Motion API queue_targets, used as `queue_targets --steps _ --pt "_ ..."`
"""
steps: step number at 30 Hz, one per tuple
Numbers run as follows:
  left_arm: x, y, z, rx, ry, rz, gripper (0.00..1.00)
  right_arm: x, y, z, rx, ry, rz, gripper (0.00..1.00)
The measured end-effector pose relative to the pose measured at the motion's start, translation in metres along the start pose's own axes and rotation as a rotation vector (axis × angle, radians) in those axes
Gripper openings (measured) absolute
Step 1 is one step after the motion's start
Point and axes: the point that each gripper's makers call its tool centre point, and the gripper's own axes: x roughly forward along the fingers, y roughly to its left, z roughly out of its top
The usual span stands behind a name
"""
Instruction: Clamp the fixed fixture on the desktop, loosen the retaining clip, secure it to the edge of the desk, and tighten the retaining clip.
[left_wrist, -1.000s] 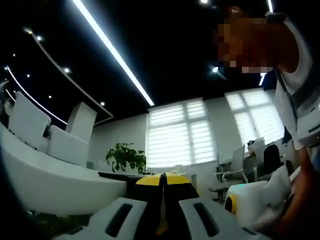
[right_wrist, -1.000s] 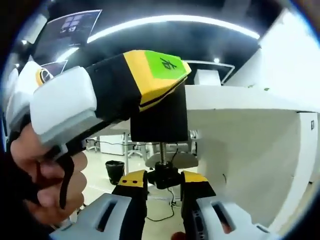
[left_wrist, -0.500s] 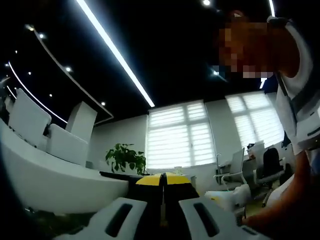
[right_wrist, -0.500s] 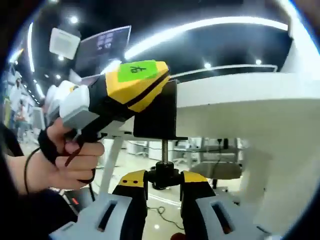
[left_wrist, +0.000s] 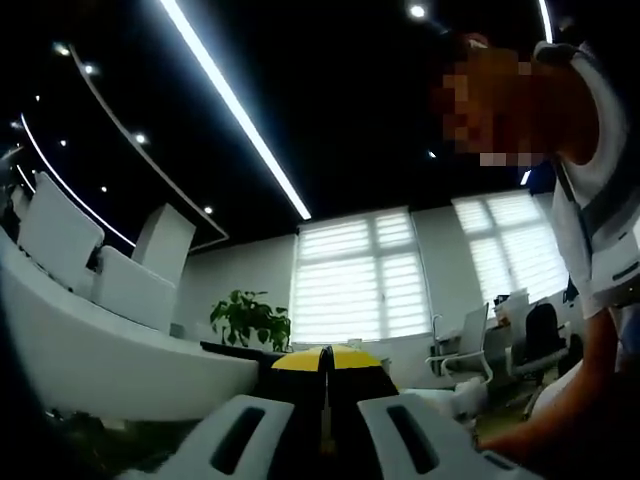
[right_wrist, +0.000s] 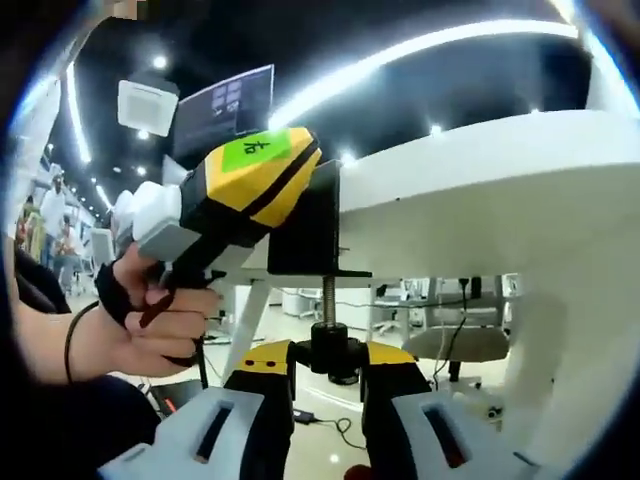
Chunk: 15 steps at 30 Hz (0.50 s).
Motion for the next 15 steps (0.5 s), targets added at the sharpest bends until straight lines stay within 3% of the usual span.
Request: queue_targets --steps 3,8,10,12,15 --pt "0.0 0.0 0.0 -0.003 0.002 0.001 0.02 -0.002 0.004 0.005 -0.052 -0.028 -0.07 0.46" --pt "0.0 0.0 0.0 -0.002 0.001 0.002 0.02 -0.011 0.009 -0.001 -0.107 0.029 -0.285 0.43" --pt "0.0 0.0 0.0 -0.001 0.001 0.002 0.02 -0.017 0.011 0.003 -0.077 0.007 -0.39 0.43" --pt "0.0 0.0 0.0 0.001 0.003 0.002 0.02 -0.021 0.013 0.012 -0.146 -0.025 -0.467 0.43" --pt "0.0 0.0 0.0 0.002 0.007 0.004 0.02 -0.01 0.018 0.006 -0.227 0.029 -0.481 0.43"
